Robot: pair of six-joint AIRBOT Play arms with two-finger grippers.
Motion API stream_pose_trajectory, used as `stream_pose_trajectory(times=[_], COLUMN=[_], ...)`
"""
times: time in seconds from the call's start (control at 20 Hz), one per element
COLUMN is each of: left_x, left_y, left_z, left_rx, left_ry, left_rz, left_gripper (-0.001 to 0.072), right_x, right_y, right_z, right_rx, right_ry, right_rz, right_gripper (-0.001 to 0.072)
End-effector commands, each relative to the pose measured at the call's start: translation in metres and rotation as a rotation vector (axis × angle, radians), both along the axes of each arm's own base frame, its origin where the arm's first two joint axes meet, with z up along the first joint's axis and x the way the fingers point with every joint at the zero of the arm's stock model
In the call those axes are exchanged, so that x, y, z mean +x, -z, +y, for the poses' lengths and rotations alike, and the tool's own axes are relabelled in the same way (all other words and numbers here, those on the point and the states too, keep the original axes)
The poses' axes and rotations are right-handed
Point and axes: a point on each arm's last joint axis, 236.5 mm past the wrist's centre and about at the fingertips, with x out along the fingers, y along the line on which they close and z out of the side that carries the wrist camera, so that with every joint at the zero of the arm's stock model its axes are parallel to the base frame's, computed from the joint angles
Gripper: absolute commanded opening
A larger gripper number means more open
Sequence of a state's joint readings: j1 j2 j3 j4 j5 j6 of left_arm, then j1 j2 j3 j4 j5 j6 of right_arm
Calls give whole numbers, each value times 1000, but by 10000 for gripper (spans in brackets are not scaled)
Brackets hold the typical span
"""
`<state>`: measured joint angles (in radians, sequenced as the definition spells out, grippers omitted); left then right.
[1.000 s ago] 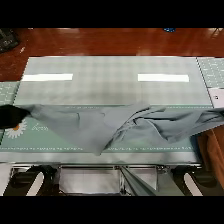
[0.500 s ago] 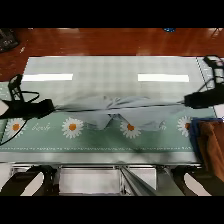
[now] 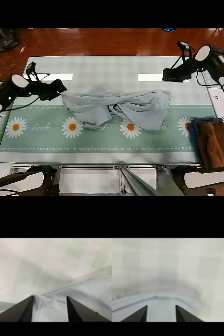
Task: Fold the shirts.
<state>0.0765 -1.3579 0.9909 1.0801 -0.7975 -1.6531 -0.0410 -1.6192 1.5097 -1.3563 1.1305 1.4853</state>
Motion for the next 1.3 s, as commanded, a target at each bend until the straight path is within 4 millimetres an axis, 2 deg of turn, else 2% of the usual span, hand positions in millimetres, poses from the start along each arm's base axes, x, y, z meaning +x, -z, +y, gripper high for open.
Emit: stream_pose_trajectory(times=[0.0, 0.1, 0.15, 0.2, 0.25, 0.3, 0.35, 0.45, 0.55, 0.65, 0.85, 1.15, 1.2, 1.25], left_x=[16, 12, 4, -10, -27, -49, -68, -89, -95, -99, -109, -108, -108, -107], left_y=[-41, -76, -85, -84, -70, -48, -28, 1, 21, 30, 55, 86, 87, 85], left_z=[36, 75, 90, 98, 98, 83, 61, 16, -9, -31, -69, -115, -118, -118], left_rx=[22, 25, 32, 23, -5, -77, -159, -304, -395, -452, -432, -429, -440, -439], left_ry=[37, -20, -42, -68, -88, -86, -52, 18, -2, 28, 109, 127, 125, 136], left_rz=[-8, -34, -43, -21, 32, 117, 182, 209, 209, 217, 294, 332, 339, 330], left_gripper=[505, 506, 505, 505, 505, 505, 505, 505, 505, 505, 505, 502, 378, 26], right_x=[24, 0, -22, -43, -67, -93, -115, -147, -172, -191, -213, -216, -219, -223], right_y=[-39, -68, -73, -69, -57, -38, -18, 14, 29, 38, 51, 50, 50, 51], right_z=[-33, -82, -108, -128, -141, -140, -129, -87, -46, -21, -13, -10, -9, -7], right_rx=[-12, -13, -3, 14, 39, 82, 141, 280, 402, 456, 438, 447, 450, 452], right_ry=[64, 158, 232, 312, 369, 413, 426, 409, 377, 346, 326, 322, 316, 305], right_rz=[-62, -51, -17, 8, 39, 76, 100, 116, 131, 149, 200, 214, 225, 243], right_gripper=[406, 406, 405, 405, 405, 405, 405, 405, 405, 405, 405, 405, 405, 405])
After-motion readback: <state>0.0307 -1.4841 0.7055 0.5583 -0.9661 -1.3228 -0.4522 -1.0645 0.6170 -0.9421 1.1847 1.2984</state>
